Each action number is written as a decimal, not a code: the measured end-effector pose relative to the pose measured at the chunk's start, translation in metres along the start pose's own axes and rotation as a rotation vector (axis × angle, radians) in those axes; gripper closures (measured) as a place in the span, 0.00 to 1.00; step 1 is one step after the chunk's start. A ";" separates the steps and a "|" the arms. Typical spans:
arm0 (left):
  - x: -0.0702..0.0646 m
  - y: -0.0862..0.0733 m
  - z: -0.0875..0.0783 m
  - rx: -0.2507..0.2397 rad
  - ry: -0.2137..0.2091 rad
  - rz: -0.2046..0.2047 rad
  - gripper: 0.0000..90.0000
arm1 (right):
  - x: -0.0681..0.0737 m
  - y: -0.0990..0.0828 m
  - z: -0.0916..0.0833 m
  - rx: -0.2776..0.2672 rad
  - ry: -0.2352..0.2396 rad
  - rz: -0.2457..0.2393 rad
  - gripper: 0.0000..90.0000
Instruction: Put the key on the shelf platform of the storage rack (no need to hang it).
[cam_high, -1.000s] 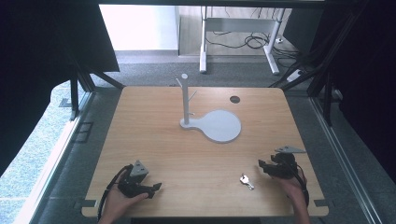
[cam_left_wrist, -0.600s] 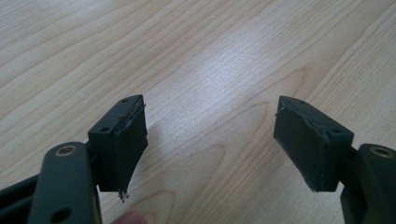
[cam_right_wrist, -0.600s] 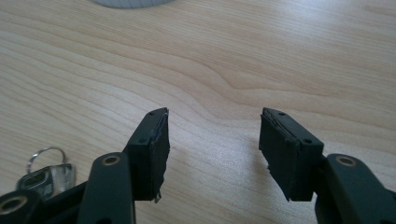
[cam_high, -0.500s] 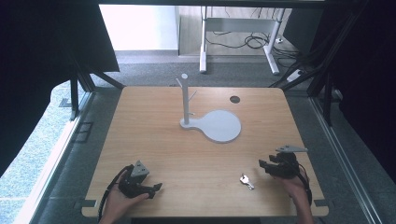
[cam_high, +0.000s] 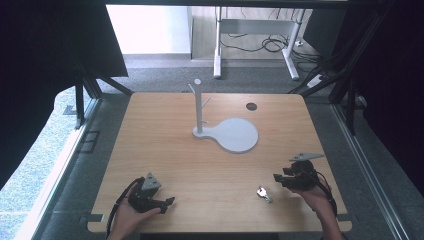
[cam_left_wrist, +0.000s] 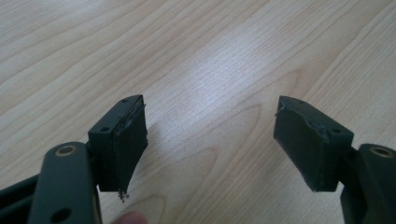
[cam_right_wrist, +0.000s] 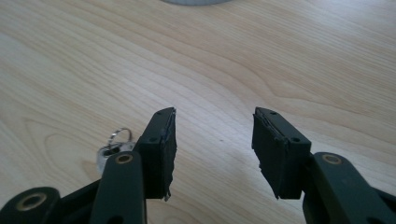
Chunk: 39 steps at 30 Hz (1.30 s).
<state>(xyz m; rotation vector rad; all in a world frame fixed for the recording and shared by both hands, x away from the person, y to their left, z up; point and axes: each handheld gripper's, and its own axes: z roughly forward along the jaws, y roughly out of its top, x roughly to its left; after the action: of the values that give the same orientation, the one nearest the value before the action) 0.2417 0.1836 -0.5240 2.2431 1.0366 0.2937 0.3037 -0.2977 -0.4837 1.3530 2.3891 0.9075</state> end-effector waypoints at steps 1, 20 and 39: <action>0.000 0.000 0.000 0.000 0.001 -0.004 0.29 | 0.001 0.001 0.000 0.007 0.008 -0.010 0.56; 0.002 0.000 -0.006 -0.019 0.002 -0.007 0.29 | 0.035 0.020 0.005 0.076 0.048 -0.096 0.61; 0.007 -0.002 -0.010 -0.031 0.008 -0.021 0.29 | 0.060 0.029 0.020 0.120 0.106 -0.160 0.61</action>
<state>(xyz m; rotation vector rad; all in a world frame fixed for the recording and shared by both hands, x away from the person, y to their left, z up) 0.2407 0.1941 -0.5178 2.2038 1.0523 0.3079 0.3008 -0.2287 -0.4763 1.1581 2.6271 0.8230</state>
